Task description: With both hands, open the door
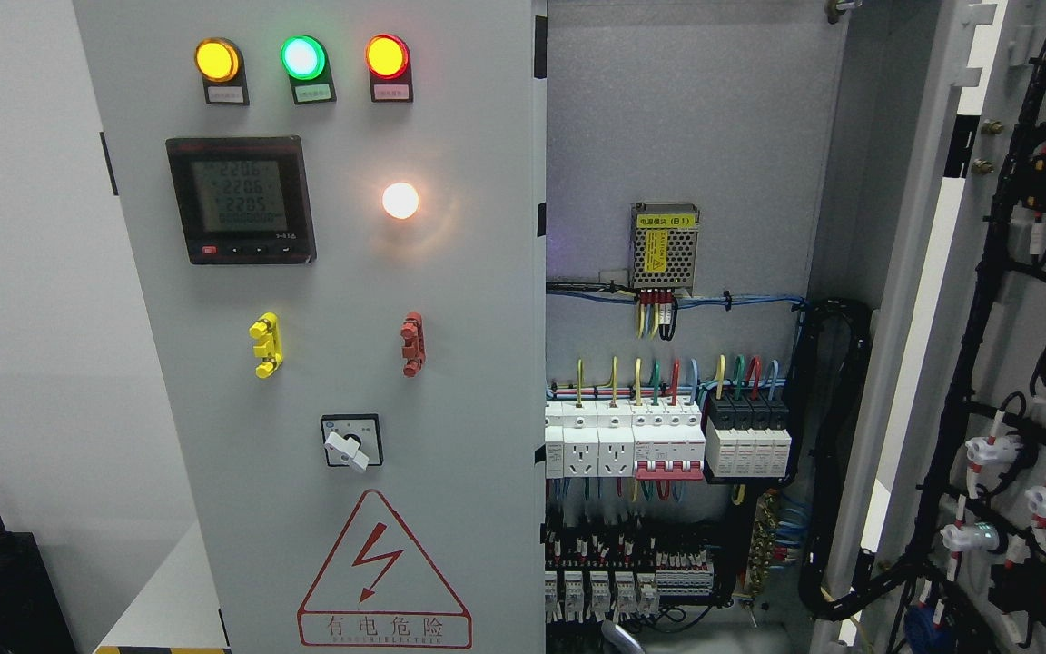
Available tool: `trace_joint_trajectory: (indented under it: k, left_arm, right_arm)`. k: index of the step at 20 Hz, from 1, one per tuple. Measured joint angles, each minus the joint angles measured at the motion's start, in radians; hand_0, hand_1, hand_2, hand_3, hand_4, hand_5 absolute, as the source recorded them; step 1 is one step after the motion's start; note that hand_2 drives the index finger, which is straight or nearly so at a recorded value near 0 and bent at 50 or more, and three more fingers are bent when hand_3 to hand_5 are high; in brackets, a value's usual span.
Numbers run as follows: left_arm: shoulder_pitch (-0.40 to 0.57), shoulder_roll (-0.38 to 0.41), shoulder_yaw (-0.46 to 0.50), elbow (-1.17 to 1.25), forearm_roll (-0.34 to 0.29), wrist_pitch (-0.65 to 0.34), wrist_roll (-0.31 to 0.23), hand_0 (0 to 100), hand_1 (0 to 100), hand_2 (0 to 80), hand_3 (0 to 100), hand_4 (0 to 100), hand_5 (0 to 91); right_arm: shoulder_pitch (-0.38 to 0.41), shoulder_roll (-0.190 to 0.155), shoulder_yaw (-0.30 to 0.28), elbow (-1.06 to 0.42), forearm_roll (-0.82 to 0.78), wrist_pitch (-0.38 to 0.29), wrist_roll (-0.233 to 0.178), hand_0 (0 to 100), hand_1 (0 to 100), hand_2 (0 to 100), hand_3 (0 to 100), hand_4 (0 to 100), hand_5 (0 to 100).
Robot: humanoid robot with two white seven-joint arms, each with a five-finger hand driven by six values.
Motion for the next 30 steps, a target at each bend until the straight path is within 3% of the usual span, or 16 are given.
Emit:
trace_joint_trajectory:
  k: [13, 21, 28, 30]
  left_arm:
    - [0.0, 0.0, 0.0, 0.0, 0.0, 0.0, 0.0, 0, 0, 0.0, 0, 3, 0.0]
    - [0.0, -0.001, 0.0, 0.0, 0.0, 0.0, 0.0, 0, 0, 0.0, 0, 3, 0.0]
    - [0.0, -0.001, 0.0, 0.0, 0.0, 0.0, 0.0, 0, 0, 0.0, 0, 3, 0.0]
    - [0.0, -0.001, 0.0, 0.0, 0.0, 0.0, 0.0, 0, 0, 0.0, 0, 3, 0.0]
  right_arm:
    - [-0.134, 0.06, -0.036, 0.034, -0.025, 0.161, -0.004, 11, 0, 0, 0, 0, 0]
    - [-0.214, 0.074, -0.042, 0.1, -0.03, 0.196, 0.007, 11, 0, 0, 0, 0, 0]
    - [-0.263, 0.061, -0.041, 0.178, -0.033, 0.199, 0.012, 11, 0, 0, 0, 0, 0]
    - [-0.276, 0.057, -0.041, 0.199, -0.033, 0.199, 0.029, 11, 0, 0, 0, 0, 0]
